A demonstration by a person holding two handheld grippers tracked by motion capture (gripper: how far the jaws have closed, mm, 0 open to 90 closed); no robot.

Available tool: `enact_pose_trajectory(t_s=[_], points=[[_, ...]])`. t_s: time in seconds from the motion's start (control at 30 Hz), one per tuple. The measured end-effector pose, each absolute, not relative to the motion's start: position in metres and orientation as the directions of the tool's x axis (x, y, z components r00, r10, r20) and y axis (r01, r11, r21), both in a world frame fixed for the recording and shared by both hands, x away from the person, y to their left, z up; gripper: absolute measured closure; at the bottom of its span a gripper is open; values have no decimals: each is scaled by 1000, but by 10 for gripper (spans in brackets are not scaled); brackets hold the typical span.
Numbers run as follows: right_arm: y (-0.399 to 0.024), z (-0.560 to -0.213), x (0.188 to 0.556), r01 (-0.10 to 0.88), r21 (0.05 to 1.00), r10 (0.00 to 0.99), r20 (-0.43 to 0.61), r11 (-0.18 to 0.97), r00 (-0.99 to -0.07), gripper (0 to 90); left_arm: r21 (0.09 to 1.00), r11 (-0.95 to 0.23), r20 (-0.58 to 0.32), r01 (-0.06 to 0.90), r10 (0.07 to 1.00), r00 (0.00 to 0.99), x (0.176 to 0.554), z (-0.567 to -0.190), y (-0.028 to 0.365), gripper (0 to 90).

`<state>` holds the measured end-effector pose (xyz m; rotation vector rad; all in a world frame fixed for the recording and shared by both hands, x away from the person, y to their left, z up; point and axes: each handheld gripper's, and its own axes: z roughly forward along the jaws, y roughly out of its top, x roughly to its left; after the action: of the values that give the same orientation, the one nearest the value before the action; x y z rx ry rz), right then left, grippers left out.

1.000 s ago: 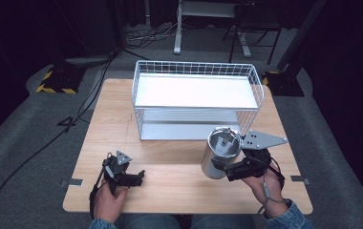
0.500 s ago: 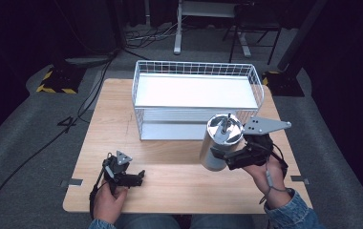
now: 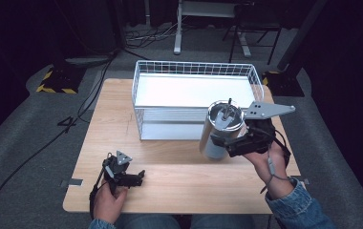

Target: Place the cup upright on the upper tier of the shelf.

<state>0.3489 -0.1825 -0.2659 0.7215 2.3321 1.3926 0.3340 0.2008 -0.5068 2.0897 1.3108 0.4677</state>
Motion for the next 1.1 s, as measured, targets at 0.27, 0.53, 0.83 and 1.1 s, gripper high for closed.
enact_pose_trajectory(t_s=[0.27, 0.53, 0.83, 1.1], points=[[-184, -241, 365, 247, 888, 596, -37, 387, -802, 35, 668, -313, -28, 675, 896, 444, 334, -507, 201, 3], [-182, -225, 386, 252, 893, 618, -37, 373, -785, 35, 669, -309, -32, 676, 897, 442, 333, -507, 200, 4], [-177, -208, 424, 273, 897, 655, -24, 348, -755, 35, 669, -310, -32, 675, 896, 443, 333, -507, 200, 4], [-173, -201, 455, 296, 897, 694, -18, 330, -720, 35, 667, -311, -31, 677, 897, 442, 334, -507, 201, 5]])
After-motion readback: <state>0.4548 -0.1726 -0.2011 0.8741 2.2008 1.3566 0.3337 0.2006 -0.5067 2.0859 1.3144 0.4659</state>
